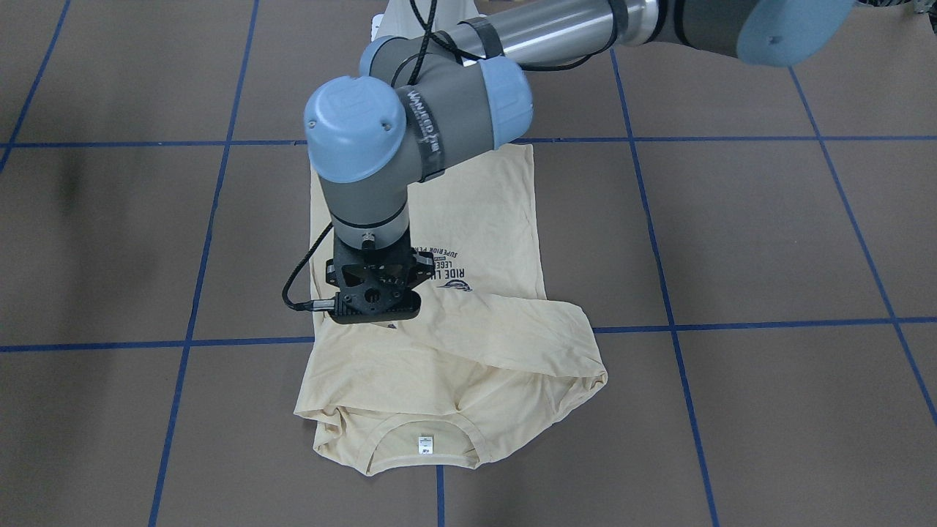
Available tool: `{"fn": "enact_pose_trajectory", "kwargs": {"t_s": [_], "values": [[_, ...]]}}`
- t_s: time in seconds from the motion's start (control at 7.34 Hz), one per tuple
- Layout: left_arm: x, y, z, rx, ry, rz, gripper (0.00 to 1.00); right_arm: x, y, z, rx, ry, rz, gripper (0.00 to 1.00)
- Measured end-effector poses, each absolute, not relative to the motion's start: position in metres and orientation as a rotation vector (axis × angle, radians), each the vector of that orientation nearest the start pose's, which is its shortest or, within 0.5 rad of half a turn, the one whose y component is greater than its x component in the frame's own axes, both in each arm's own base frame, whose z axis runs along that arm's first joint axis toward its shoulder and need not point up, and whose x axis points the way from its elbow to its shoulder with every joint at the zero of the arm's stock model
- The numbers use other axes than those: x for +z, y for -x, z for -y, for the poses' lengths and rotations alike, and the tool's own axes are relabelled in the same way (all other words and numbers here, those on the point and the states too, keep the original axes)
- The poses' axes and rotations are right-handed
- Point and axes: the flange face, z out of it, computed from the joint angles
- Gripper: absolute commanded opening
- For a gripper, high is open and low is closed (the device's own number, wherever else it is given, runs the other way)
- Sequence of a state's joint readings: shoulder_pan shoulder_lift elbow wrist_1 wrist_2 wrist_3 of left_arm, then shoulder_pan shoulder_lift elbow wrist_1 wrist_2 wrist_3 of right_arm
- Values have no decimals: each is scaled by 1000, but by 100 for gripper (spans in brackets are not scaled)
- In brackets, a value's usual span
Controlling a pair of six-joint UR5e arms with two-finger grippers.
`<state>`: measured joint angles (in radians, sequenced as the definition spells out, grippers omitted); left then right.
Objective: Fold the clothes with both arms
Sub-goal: 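Carry the gripped sleeve across the shirt body toward the collar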
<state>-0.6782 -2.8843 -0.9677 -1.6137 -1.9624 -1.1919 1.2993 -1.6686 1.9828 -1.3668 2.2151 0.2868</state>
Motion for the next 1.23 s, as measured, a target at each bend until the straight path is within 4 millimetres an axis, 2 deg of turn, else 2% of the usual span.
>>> {"fn": "enact_pose_trajectory", "kwargs": {"t_s": [0.14,0.27,0.41,0.82,1.09,1.23], "values": [[12,-620,605,-193,-45,-844,3,484,52,461,-152,-307,743,100],[8,-634,607,-246,-31,-859,56,483,52,461,-152,-308,745,100],[2,-641,609,-281,-25,-874,100,481,53,462,-154,-310,748,100],[-13,-652,596,-292,-51,-912,100,474,55,468,-160,-324,755,100],[-28,-646,581,-221,-79,-951,100,460,59,470,-134,-330,772,100],[-16,-638,574,-162,-97,-962,100,441,72,468,-98,-324,796,100]]}}
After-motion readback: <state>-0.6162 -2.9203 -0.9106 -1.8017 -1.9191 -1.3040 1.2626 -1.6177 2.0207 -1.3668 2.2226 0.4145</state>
